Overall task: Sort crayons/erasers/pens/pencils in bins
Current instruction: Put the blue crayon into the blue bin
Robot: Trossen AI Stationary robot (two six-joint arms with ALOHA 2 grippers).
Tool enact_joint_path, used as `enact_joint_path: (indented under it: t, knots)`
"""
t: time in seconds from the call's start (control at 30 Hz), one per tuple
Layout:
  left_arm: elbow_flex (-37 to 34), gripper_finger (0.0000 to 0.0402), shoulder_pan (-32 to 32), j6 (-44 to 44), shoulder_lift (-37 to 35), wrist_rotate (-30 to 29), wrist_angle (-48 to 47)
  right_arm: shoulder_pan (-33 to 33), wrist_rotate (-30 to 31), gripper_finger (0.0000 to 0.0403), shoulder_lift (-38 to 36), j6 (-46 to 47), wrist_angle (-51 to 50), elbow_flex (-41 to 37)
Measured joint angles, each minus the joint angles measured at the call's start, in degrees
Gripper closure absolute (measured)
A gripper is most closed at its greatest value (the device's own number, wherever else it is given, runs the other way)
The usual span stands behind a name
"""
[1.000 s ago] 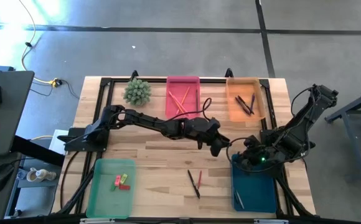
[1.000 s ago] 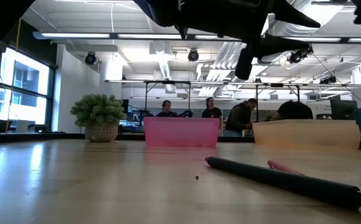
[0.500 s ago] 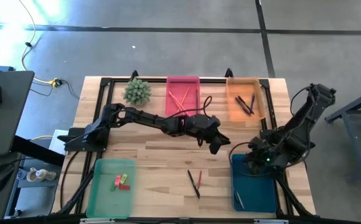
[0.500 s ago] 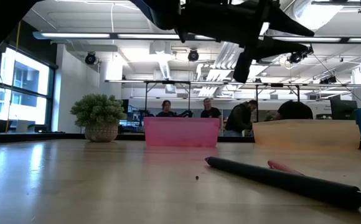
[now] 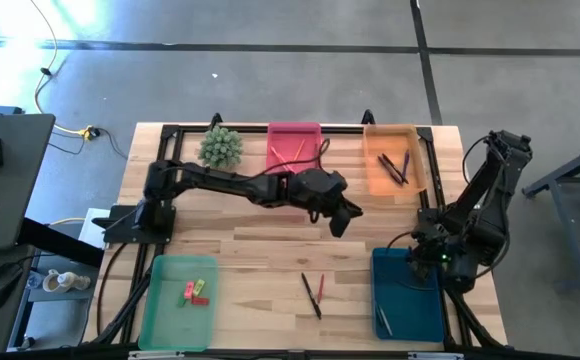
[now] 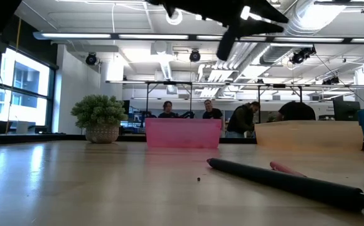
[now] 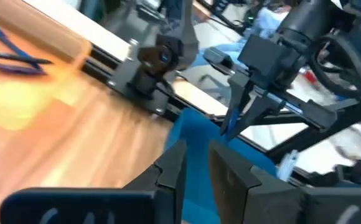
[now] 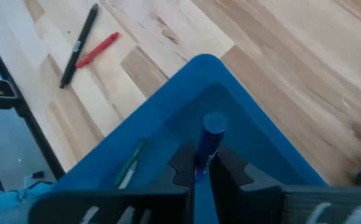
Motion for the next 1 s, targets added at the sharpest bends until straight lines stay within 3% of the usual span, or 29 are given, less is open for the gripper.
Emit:
enact_joint_path:
  t: [0.5,0.73,1.0]
  knots:
    - [0.00,0.0347,-2.81,5.29,-15.35,-10.90,-26.71,5.37,-2.96,0.0392,0.10,7.39,-3.18,0.00]
    - [-0.09,0.0347,-8.51,2.88,-16.60,-19.01,-37.52,5.65,-3.05,0.0392,4.09,10.54,-2.59,0.00]
    - [-7.50,0.0347,-14.62,-7.84,-15.96,-22.16,-35.67,5.51,-6.91,0.0392,12.82,13.75,5.91,0.00]
